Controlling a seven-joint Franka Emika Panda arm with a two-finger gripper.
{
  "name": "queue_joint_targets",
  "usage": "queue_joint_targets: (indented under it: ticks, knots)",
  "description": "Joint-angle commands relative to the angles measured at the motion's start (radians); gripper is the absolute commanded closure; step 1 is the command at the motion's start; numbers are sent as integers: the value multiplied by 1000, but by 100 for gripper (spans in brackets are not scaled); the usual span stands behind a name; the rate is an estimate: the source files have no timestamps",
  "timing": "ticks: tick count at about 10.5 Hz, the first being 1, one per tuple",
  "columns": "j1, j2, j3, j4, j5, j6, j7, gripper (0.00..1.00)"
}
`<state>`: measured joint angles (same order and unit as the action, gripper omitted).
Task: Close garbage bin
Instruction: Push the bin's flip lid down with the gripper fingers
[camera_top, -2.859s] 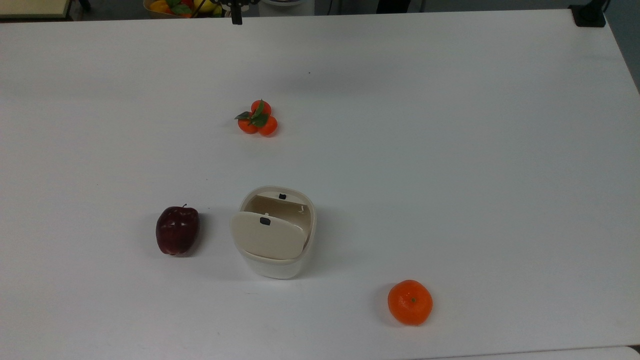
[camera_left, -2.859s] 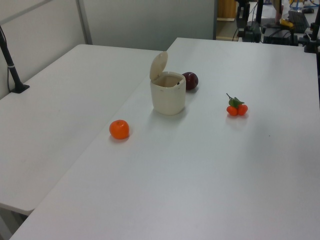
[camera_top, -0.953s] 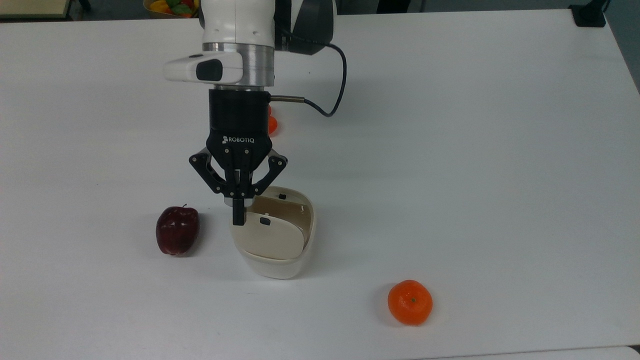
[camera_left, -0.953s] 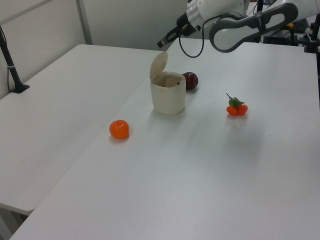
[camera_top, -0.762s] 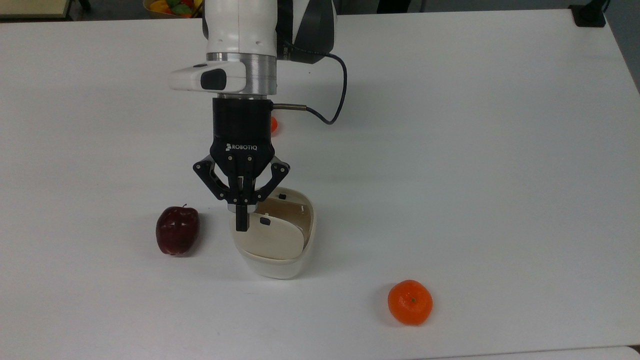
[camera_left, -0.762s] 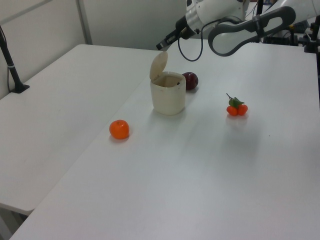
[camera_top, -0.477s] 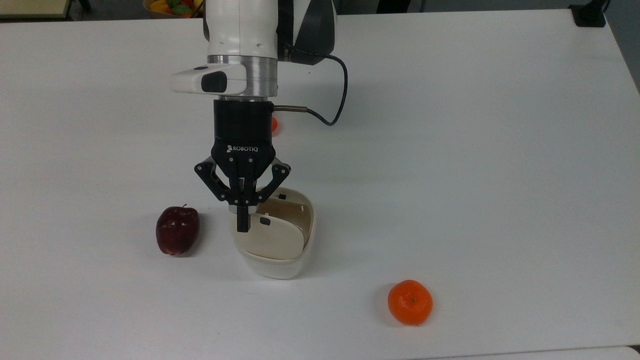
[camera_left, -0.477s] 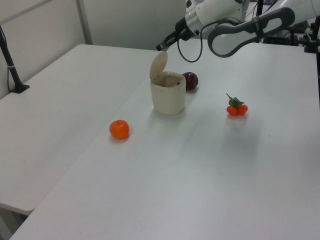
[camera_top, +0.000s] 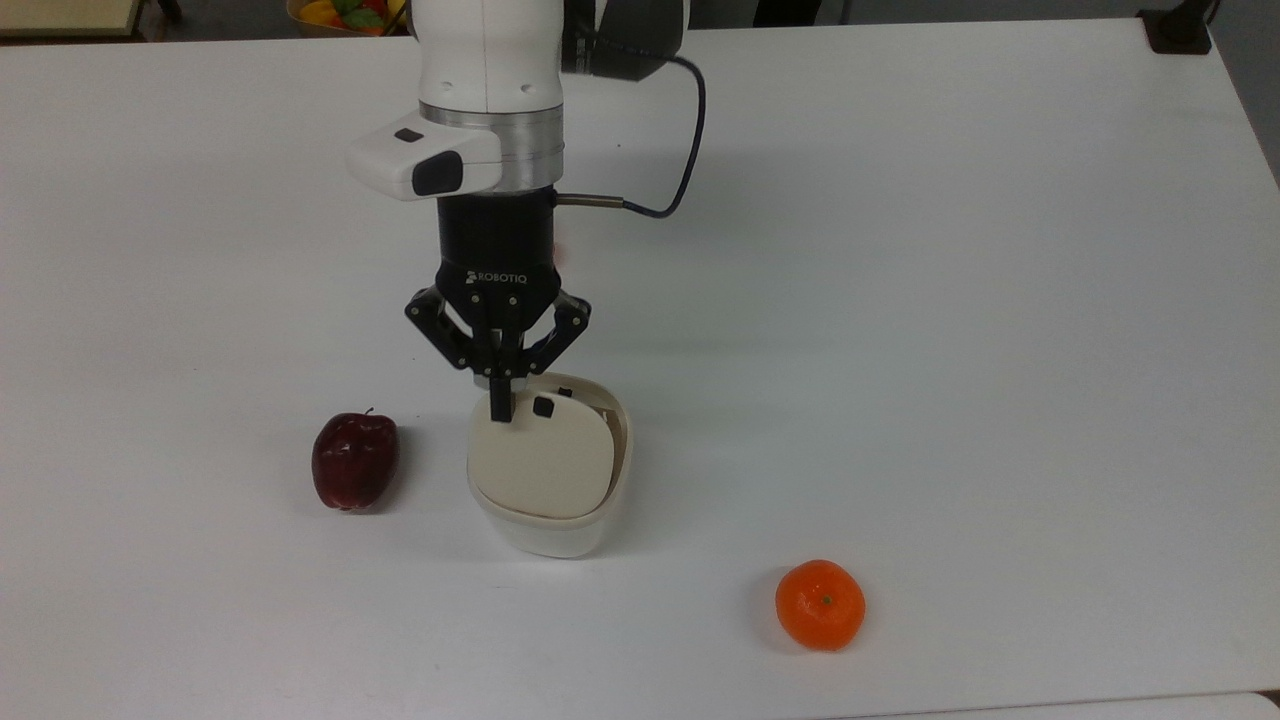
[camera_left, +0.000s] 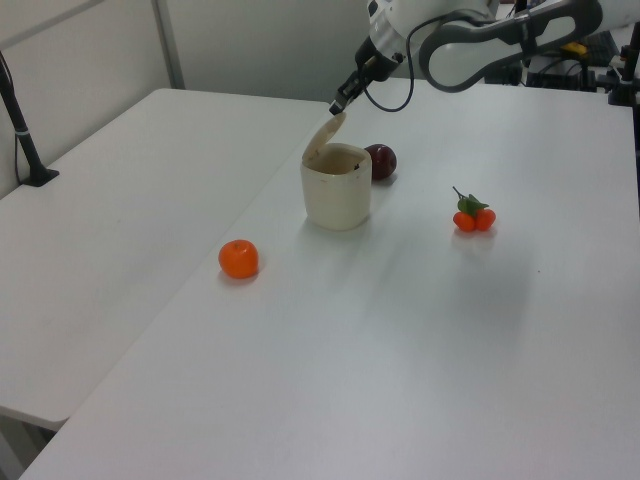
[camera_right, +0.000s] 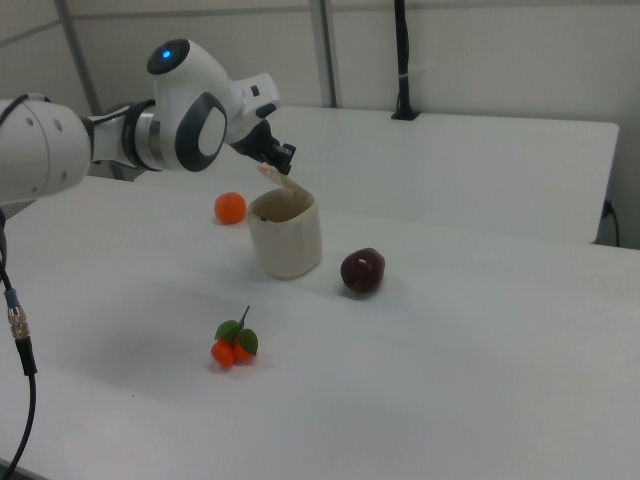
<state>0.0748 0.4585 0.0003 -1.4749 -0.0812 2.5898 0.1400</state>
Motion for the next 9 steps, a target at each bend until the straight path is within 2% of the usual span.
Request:
queue_joint_targets:
  ticks: [1, 9]
  knots:
    - [42, -37, -6, -25, 9, -195, 12, 100]
    - [49, 16, -8, -27, 6, -188, 6, 100]
